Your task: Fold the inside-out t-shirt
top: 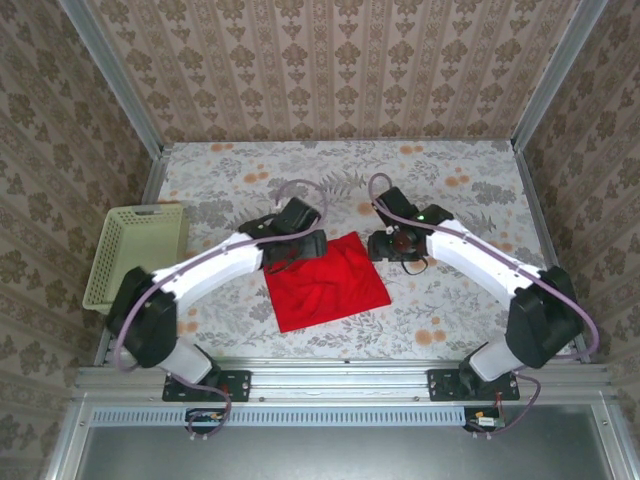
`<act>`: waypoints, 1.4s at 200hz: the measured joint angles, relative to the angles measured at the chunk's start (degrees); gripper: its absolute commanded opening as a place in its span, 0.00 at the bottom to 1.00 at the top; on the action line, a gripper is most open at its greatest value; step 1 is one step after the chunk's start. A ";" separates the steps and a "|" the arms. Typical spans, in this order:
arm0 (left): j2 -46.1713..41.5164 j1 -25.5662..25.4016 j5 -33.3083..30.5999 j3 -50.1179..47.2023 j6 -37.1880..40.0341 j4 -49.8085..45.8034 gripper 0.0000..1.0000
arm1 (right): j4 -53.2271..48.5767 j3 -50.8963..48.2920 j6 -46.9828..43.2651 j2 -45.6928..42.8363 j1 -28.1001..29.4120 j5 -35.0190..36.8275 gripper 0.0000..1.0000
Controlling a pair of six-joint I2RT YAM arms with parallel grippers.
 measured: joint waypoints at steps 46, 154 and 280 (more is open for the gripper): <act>11.15 0.00 2.51 6.51 2.10 -1.40 0.55 | 3.28 -6.21 0.31 -2.45 -2.62 0.07 0.64; 0.59 -5.73 4.13 -1.22 0.11 -1.09 0.01 | 4.59 -7.39 1.07 -0.66 -3.30 0.07 0.65; 0.07 -2.84 3.04 -3.28 0.57 0.42 0.53 | 5.92 -5.09 1.01 1.79 -3.30 -0.85 0.70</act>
